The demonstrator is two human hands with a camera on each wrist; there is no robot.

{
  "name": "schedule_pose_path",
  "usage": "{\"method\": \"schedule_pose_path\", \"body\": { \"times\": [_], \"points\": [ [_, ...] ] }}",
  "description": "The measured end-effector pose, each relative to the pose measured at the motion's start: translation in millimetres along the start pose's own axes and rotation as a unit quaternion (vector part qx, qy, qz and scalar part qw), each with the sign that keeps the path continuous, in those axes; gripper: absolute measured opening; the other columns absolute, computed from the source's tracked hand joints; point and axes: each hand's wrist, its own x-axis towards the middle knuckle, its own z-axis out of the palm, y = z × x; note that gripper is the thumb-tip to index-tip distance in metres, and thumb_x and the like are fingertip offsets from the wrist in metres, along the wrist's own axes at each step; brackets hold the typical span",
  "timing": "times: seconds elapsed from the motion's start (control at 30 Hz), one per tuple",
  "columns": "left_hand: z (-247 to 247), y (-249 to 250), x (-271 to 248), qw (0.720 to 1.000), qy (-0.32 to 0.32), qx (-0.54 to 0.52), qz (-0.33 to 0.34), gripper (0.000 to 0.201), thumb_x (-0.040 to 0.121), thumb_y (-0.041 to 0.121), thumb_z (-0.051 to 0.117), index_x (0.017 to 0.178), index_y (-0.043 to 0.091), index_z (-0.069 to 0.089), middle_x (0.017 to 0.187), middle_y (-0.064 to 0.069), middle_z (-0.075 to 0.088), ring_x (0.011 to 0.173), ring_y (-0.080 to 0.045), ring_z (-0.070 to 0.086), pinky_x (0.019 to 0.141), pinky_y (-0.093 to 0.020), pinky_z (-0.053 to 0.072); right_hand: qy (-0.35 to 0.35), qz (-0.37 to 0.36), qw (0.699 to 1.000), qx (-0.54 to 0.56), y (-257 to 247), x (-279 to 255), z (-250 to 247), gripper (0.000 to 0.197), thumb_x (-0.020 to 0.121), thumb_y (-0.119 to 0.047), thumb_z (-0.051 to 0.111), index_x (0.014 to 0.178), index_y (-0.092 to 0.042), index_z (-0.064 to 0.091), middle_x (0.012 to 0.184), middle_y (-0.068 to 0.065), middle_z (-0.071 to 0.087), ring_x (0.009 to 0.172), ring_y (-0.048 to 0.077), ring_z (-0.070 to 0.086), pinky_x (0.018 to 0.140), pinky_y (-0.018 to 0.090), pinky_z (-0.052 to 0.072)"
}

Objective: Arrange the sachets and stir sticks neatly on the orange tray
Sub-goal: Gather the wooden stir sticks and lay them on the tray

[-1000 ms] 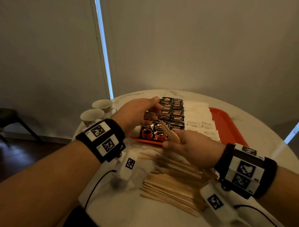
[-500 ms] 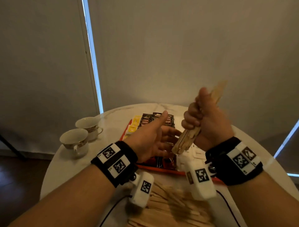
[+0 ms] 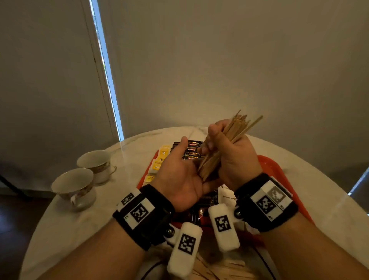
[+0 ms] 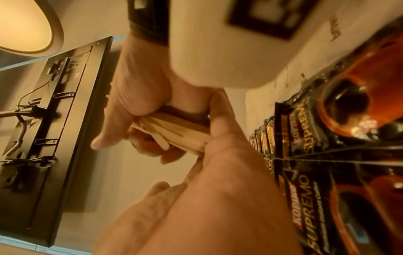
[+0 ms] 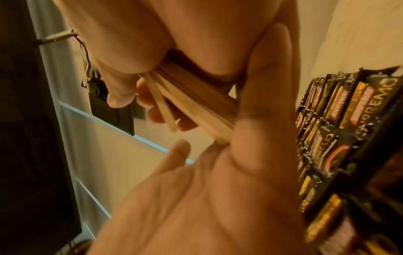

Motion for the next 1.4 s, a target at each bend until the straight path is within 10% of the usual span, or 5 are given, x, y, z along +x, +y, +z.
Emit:
{"method": "schedule_pose_path", "body": {
  "times": [0.47, 0.57, 0.67, 1.07, 1.4],
  "points": [
    [-9.4, 24.2, -26.8, 0.94, -0.032, 0.288, 0.182, 0.075, 0.069, 0.042, 0.09, 0.131, 0.008, 0.065, 0.136, -0.017, 0.066, 0.124, -0.033, 0.065, 0.096, -0.046, 0.058, -0.261, 0.226, 0.906, -0.244, -8.8, -12.4, 9.6, 0.013, 0.089, -0.001, 0.07, 0.098, 0.006, 0.063, 0.073, 0.02, 0.057, 0.049, 0.025, 0.047, 0.047, 0.03, 0.045],
    [-7.3, 22.2, -31.6, 0.911, -0.008, 0.359, 0.204, 0.014, 0.094, 0.027, 0.07, 0.101, 0.016, 0.075, 0.134, -0.009, 0.069, 0.128, -0.027, 0.064, 0.111, -0.055, 0.047, -0.276, 0.243, 0.898, -0.24, -5.4, -21.6, 20.1, 0.008, 0.088, 0.005, 0.07, 0.095, 0.001, 0.069, 0.068, 0.016, 0.059, 0.048, 0.02, 0.049, 0.047, 0.028, 0.045],
    [0.9, 18.3, -36.5, 0.916, 0.033, 0.329, 0.226, 0.033, 0.108, 0.029, 0.051, 0.09, 0.017, 0.076, 0.123, -0.012, 0.075, 0.119, -0.031, 0.069, 0.105, -0.054, 0.053, -0.283, 0.265, 0.902, -0.191, -3.8, -22.1, 21.5, 0.012, 0.083, 0.0, 0.077, 0.092, -0.002, 0.069, 0.065, 0.011, 0.062, 0.045, 0.017, 0.05, 0.043, 0.026, 0.045],
    [0.5, 22.9, -29.6, 0.889, 0.129, 0.19, 0.396, 0.029, 0.099, 0.031, 0.066, 0.074, 0.016, 0.064, 0.074, -0.01, 0.065, 0.092, -0.039, 0.072, 0.086, -0.064, 0.058, 0.05, 0.363, 0.928, 0.061, -4.5, -15.0, 29.6, 0.047, 0.097, -0.053, 0.06, 0.116, -0.012, 0.071, 0.084, 0.006, 0.072, 0.06, 0.015, 0.062, 0.044, 0.021, 0.05],
    [0.6, 29.4, -36.4, 0.795, 0.209, 0.31, 0.477, 0.024, 0.099, 0.022, 0.069, 0.085, 0.004, 0.062, 0.073, -0.001, 0.072, 0.072, -0.019, 0.074, 0.067, -0.03, 0.058, -0.003, 0.344, 0.937, 0.055, -0.5, -21.4, 36.6, 0.036, 0.09, -0.047, 0.069, 0.113, -0.019, 0.073, 0.088, 0.003, 0.069, 0.056, 0.008, 0.055, 0.042, 0.017, 0.044]
  ]
}}
